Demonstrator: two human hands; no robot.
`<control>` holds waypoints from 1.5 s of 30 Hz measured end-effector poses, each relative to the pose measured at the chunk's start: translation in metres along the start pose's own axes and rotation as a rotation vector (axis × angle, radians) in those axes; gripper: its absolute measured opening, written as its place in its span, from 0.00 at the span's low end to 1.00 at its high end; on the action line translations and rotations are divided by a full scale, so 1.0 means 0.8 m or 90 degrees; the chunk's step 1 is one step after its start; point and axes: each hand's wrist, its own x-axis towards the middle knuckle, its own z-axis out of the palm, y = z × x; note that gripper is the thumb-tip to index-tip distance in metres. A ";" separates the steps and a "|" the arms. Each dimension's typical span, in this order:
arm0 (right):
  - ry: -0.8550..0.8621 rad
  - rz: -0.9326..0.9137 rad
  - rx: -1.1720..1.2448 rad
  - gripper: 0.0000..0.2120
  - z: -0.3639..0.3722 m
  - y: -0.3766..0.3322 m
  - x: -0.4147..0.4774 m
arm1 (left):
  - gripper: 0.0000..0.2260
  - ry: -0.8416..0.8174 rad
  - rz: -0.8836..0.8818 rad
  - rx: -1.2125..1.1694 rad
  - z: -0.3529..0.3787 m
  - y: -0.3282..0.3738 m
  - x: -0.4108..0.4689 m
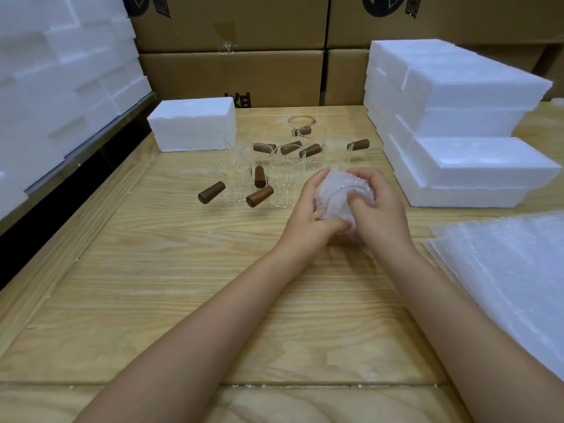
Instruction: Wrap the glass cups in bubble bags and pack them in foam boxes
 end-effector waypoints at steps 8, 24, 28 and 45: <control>-0.098 0.015 -0.023 0.25 0.012 0.004 -0.007 | 0.29 0.120 -0.068 -0.059 -0.007 -0.003 0.010; -0.038 -0.080 -0.145 0.13 0.012 -0.002 -0.011 | 0.17 0.197 0.122 0.210 -0.012 -0.017 0.017; 0.008 -0.031 -0.168 0.09 0.005 -0.001 0.001 | 0.23 0.060 0.141 0.237 -0.018 -0.013 0.011; -0.092 0.083 0.221 0.05 -0.034 -0.002 0.014 | 0.20 0.018 0.106 0.325 -0.053 -0.025 0.028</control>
